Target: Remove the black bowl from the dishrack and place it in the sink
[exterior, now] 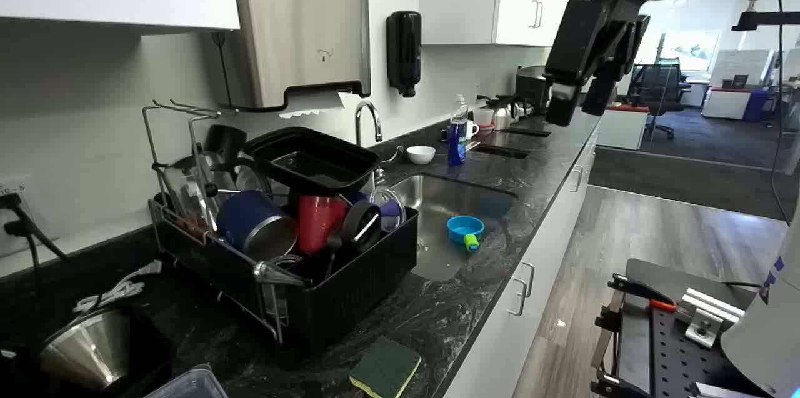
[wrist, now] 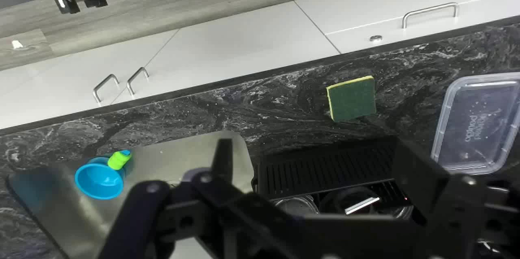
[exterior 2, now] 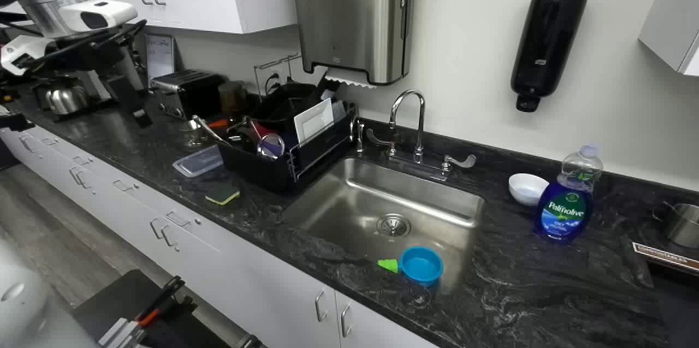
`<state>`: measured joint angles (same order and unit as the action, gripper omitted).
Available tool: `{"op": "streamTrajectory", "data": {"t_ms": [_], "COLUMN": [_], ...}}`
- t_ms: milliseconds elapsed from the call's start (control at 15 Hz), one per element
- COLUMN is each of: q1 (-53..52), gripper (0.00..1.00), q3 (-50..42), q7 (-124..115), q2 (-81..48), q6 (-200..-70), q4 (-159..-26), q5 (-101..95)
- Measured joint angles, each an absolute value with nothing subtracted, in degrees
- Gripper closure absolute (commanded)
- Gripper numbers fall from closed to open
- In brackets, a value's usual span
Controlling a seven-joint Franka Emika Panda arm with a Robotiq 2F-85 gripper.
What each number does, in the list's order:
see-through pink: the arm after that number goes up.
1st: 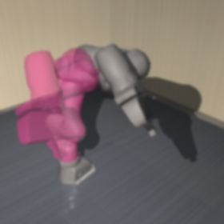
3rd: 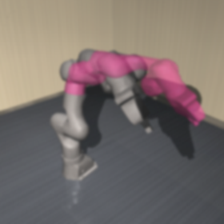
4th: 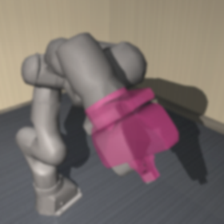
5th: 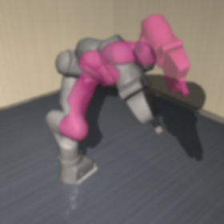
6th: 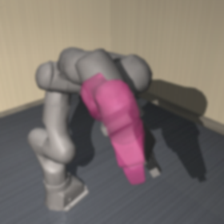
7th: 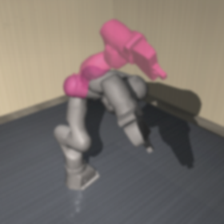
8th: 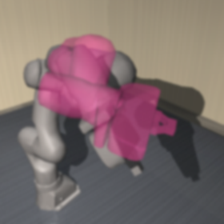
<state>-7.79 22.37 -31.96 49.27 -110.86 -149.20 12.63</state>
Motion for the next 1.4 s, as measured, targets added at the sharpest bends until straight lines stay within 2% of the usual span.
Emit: {"op": "streamTrajectory", "data": {"t_ms": [1400], "q1": [-7.5], "gripper": [0.0], "q3": [22.2], "q7": [-30.6], "q2": [48.0], "q6": [-113.3], "q4": [-148.4], "q5": [11.8]}}
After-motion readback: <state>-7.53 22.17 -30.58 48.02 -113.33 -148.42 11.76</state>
